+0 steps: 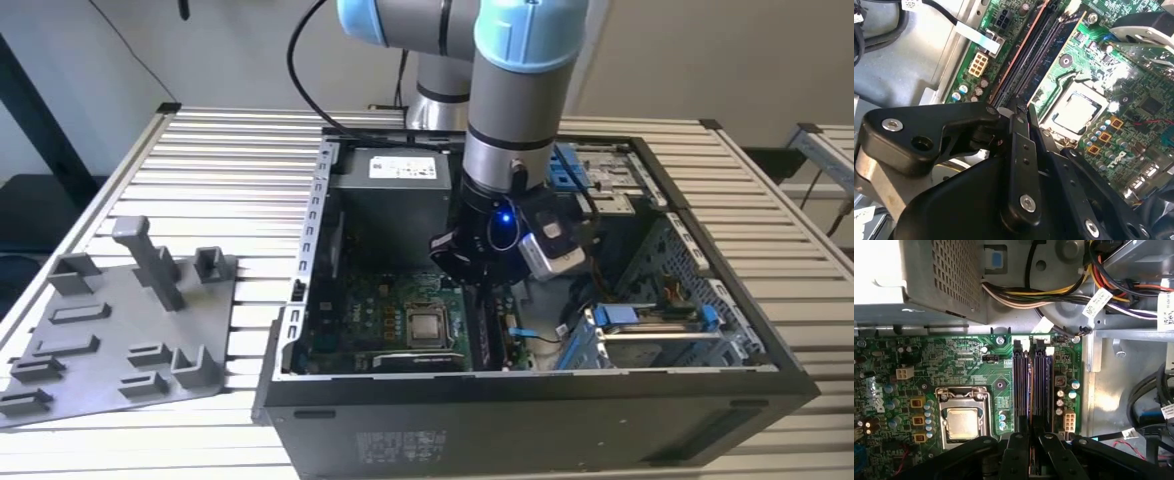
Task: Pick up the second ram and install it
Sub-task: 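Insert the second ram into the second slot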
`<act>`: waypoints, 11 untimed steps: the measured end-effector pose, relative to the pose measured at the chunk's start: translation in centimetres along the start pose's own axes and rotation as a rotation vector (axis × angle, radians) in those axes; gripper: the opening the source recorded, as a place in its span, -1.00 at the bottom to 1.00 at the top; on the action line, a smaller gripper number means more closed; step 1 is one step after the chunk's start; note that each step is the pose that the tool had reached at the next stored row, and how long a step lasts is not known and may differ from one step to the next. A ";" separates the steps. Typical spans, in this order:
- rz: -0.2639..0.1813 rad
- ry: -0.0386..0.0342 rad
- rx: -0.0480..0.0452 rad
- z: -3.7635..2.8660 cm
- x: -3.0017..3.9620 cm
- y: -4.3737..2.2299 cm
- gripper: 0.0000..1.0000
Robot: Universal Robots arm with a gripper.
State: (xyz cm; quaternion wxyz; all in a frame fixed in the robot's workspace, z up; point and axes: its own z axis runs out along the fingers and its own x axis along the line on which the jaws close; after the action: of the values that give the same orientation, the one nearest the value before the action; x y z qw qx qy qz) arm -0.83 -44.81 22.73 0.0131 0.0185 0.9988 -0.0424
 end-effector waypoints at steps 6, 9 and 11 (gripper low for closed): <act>-0.002 -0.0003 0.0017 0.22 -0.12 0.02 -0.72; -0.003 -0.0003 0.0019 0.26 -0.13 0.03 -0.72; -0.003 -0.0003 0.0017 0.27 -0.13 0.03 -0.72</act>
State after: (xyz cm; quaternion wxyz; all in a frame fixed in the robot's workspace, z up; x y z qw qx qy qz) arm -0.69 -44.81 22.46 0.0132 0.0172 0.9988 -0.0433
